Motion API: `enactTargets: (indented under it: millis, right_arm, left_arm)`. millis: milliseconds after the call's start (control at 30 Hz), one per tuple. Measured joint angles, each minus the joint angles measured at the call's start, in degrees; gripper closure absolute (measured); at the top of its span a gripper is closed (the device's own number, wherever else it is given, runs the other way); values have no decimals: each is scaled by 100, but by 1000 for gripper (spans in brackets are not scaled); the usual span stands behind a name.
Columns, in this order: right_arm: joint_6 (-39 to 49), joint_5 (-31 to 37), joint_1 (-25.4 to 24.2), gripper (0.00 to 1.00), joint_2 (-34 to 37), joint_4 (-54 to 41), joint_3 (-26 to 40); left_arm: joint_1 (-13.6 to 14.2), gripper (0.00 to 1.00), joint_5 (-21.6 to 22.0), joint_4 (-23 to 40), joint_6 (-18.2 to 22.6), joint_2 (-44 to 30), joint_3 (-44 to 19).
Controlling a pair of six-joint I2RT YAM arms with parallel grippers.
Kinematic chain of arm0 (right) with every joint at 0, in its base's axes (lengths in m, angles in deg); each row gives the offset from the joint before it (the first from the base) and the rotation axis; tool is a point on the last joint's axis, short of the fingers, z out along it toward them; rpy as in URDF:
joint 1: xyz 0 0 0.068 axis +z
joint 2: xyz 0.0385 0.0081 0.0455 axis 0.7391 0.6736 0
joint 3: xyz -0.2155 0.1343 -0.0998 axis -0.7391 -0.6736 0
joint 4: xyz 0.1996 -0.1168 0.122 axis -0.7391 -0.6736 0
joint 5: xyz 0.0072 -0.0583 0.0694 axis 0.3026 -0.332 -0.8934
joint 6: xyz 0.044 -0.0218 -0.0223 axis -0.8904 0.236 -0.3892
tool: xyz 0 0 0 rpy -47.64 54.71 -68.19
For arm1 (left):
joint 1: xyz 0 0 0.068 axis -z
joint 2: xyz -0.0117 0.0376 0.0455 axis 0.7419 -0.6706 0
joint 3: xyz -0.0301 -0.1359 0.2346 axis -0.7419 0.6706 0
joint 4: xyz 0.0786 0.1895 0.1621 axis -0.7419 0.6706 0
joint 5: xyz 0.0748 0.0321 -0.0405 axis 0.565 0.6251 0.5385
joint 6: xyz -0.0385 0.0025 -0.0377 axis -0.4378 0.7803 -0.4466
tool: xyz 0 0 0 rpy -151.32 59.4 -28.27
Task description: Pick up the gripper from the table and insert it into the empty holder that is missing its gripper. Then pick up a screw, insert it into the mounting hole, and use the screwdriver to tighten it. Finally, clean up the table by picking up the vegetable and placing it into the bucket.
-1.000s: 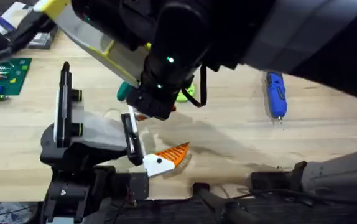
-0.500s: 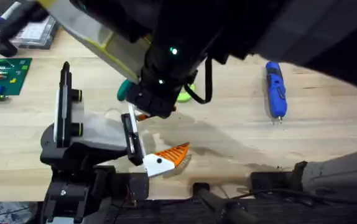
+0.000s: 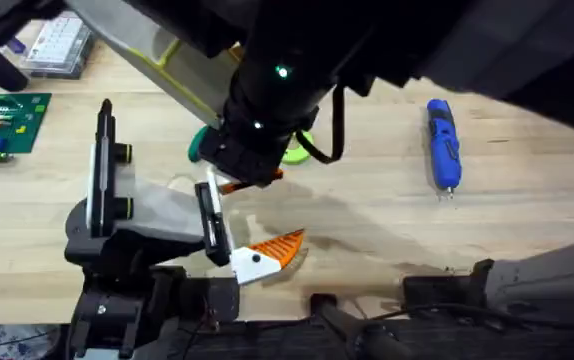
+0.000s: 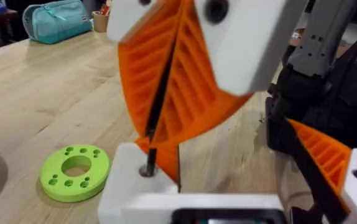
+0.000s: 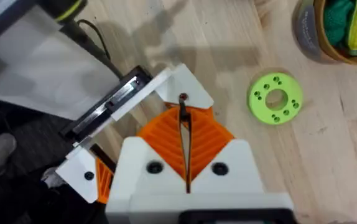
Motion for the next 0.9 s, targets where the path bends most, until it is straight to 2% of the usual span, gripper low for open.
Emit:
enactTargets:
  millis: [200, 433, 900]
  right_arm:
    - [-3, 0, 0, 993, 4, -168, 72]
    - [-3, 0, 0, 993, 180, -497, 635]
    - [-2, 0, 0, 993, 606, -625, 660]
  left_arm:
    - [0, 14, 0, 0, 0, 0, 0]
    - [0, 13, 0, 0, 0, 0, 0]
    - [0, 14, 0, -1, 0, 0, 0]
